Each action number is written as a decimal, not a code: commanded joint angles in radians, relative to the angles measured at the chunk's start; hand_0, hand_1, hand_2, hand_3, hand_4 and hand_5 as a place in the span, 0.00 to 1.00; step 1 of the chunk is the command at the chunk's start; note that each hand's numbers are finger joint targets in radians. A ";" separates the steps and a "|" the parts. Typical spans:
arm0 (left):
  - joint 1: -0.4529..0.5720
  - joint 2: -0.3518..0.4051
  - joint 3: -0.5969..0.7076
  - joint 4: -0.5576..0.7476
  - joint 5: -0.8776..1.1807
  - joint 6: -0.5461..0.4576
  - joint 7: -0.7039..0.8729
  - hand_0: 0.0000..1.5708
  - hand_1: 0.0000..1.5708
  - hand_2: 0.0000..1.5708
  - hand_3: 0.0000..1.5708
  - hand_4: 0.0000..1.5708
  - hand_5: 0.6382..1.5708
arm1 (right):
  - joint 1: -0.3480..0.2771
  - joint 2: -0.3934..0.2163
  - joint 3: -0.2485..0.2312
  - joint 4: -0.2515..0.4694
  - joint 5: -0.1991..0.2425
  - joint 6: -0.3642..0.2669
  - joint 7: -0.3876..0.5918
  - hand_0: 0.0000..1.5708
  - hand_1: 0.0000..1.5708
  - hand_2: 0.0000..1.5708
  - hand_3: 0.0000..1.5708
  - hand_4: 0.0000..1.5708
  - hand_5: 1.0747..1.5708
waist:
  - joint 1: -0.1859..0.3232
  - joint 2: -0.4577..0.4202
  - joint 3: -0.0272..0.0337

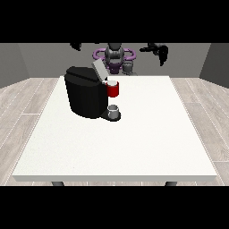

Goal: Insert the coffee pod into the coffee machine and close the lid

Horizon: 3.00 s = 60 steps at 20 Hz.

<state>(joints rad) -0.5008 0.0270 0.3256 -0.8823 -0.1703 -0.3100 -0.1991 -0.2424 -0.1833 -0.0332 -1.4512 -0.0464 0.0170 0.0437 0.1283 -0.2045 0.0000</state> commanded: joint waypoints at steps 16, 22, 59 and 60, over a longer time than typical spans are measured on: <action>0.120 -0.005 -0.111 -0.405 0.141 0.056 0.145 0.00 0.00 0.00 0.00 0.00 1.00 | -0.232 0.034 -0.068 0.265 0.007 0.001 -0.117 0.00 0.00 0.00 0.00 0.00 1.00 | 0.041 0.230 0.0004; 0.236 0.011 -0.137 -0.476 0.168 0.057 0.168 0.00 0.00 0.00 0.00 0.00 1.00 | -0.267 0.027 -0.050 0.323 0.022 0.039 -0.099 0.00 0.00 0.00 0.00 0.00 1.00 | 0.002 0.216 0.0002; 0.237 0.093 -0.151 -0.466 0.203 0.115 0.114 0.00 0.00 0.00 0.00 0.12 1.00 | -0.556 0.104 0.034 0.466 0.200 -0.011 -0.091 0.00 0.00 0.00 0.00 0.09 1.00 | 0.021 0.272 0.0000; 0.194 0.127 -0.126 -0.487 0.243 0.086 0.160 0.00 0.00 0.00 0.00 0.11 1.00 | -0.589 0.064 0.004 0.486 0.185 0.017 -0.103 0.00 0.00 0.00 0.00 0.07 1.00 | 0.037 0.289 0.0001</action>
<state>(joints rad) -0.2738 0.1324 0.1952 -1.3394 0.0443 -0.2068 -0.0833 -0.7891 -0.1061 -0.0147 -0.9990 0.1266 0.0324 -0.0517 0.1400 0.0768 -0.0003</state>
